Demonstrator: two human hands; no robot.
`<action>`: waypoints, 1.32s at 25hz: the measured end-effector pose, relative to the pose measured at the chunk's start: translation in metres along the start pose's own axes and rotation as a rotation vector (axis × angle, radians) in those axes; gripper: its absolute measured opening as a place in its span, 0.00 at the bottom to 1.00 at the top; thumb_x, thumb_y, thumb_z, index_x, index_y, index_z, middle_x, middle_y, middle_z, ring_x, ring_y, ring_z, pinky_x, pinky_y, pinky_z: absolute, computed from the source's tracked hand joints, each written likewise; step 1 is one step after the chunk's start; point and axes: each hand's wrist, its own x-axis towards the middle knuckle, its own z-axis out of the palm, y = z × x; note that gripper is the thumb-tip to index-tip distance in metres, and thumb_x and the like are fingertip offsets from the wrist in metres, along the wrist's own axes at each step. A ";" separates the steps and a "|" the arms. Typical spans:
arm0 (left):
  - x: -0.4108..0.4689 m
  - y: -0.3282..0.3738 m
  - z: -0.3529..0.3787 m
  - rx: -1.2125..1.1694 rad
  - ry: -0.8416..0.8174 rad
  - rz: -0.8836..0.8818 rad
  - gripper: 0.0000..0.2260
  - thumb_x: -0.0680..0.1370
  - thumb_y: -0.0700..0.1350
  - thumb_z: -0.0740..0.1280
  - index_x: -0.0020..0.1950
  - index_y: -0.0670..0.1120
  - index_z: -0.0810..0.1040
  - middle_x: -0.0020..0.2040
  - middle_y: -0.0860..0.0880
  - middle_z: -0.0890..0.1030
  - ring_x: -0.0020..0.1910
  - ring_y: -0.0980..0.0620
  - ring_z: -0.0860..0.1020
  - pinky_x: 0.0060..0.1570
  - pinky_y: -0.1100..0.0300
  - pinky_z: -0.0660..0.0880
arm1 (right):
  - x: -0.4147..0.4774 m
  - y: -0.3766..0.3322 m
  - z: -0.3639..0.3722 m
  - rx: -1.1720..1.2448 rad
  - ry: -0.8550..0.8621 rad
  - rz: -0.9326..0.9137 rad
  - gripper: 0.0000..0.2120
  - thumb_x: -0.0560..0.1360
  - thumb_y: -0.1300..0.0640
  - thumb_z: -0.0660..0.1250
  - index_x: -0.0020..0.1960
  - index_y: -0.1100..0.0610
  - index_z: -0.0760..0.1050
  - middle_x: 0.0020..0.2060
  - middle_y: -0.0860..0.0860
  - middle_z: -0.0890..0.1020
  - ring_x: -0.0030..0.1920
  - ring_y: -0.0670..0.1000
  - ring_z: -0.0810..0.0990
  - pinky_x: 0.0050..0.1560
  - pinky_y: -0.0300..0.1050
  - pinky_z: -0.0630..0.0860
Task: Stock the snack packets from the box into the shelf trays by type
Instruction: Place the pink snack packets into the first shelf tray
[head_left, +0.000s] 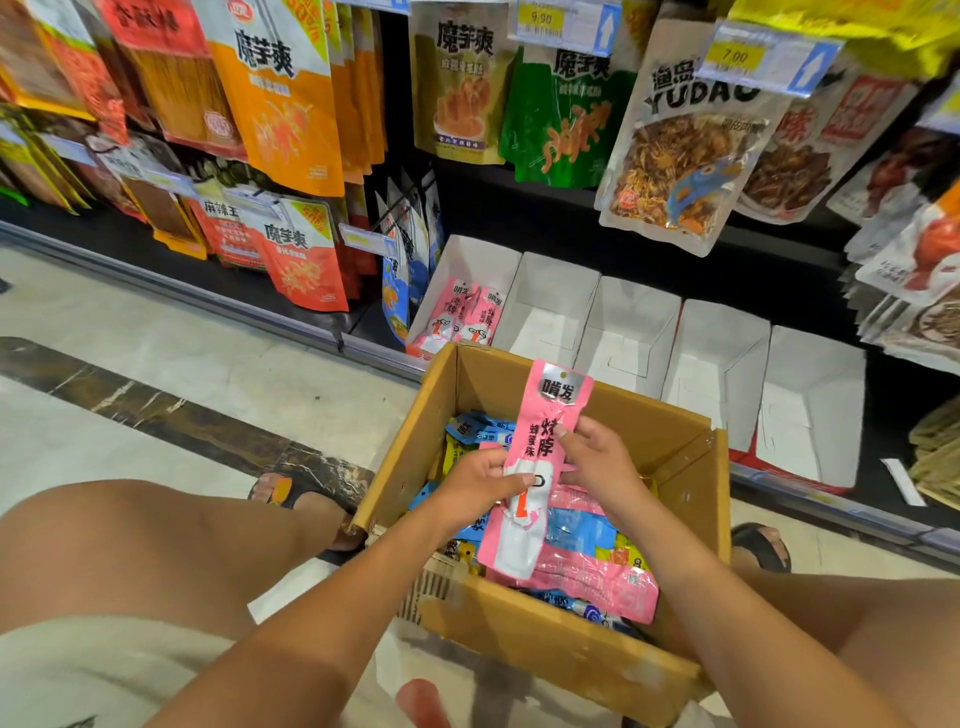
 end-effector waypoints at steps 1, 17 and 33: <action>0.001 0.000 0.000 0.017 0.006 0.004 0.13 0.79 0.38 0.73 0.64 0.41 0.81 0.56 0.38 0.85 0.49 0.41 0.82 0.45 0.55 0.79 | 0.002 0.002 0.000 -0.003 -0.012 0.005 0.08 0.83 0.59 0.62 0.57 0.57 0.79 0.48 0.53 0.87 0.44 0.51 0.86 0.37 0.44 0.82; -0.008 -0.073 -0.057 0.421 0.360 -0.026 0.13 0.82 0.52 0.67 0.66 0.59 0.73 0.56 0.59 0.84 0.54 0.58 0.83 0.53 0.49 0.83 | 0.002 0.158 -0.046 -1.204 -0.304 0.197 0.20 0.76 0.53 0.67 0.68 0.48 0.73 0.64 0.48 0.78 0.64 0.52 0.77 0.62 0.51 0.76; -0.003 -0.069 -0.055 0.516 0.453 -0.053 0.08 0.82 0.54 0.67 0.60 0.59 0.73 0.52 0.58 0.82 0.51 0.55 0.82 0.49 0.46 0.83 | 0.003 0.159 -0.053 -0.915 -0.259 0.237 0.09 0.76 0.55 0.71 0.37 0.46 0.79 0.35 0.47 0.84 0.38 0.51 0.84 0.41 0.49 0.82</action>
